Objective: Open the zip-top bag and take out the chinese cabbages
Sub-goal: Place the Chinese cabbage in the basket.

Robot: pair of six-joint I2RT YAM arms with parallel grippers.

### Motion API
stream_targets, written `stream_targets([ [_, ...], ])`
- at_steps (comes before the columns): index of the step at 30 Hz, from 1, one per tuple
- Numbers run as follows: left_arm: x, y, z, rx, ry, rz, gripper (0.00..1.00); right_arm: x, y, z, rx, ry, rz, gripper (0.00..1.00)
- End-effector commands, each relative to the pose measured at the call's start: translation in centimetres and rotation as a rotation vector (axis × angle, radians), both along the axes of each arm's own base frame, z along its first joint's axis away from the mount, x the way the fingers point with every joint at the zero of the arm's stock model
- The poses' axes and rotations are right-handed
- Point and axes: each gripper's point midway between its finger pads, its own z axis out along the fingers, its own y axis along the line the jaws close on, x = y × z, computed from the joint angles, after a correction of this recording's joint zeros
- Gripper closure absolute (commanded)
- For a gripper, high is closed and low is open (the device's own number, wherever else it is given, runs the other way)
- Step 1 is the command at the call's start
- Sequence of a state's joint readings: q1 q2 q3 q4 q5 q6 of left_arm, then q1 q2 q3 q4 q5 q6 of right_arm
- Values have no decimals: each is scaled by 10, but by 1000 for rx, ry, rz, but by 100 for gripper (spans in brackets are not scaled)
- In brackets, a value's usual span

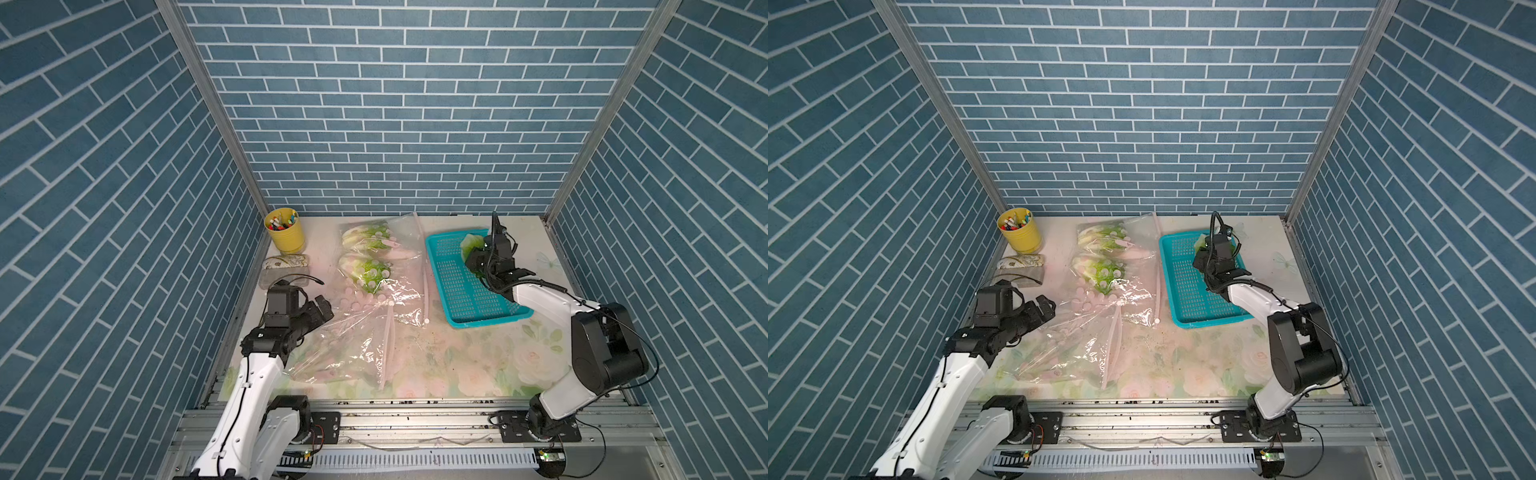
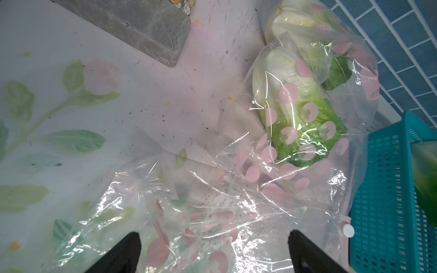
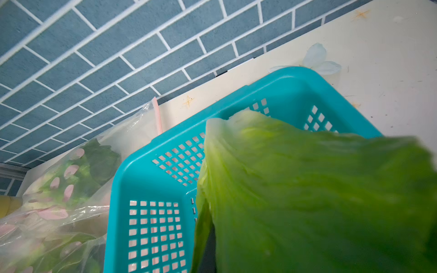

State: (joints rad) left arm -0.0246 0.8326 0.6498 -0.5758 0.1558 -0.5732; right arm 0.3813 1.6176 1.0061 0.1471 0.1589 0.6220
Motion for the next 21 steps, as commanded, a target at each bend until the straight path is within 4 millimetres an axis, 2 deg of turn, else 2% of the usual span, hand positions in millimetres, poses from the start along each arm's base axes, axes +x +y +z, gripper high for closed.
stream_targets([
  [1,-1,-4,8,-14,-2,-28,0,12,2,7,51,-55,-17,100],
  [7,3,-9,16,-26,-28,-55,0,17,-5,-12,35,-4,-53,100],
  [9,2,-10,16,-30,-25,-60,0,17,-7,-19,35,13,-61,97],
  [14,1,-13,11,-39,-3,-75,0,18,-8,-36,43,54,-61,81],
  [18,1,-17,11,-45,-1,-96,0,16,-6,-45,42,82,-43,54],
  [21,1,-20,13,-38,1,-111,0,13,-5,-53,19,162,-33,46],
])
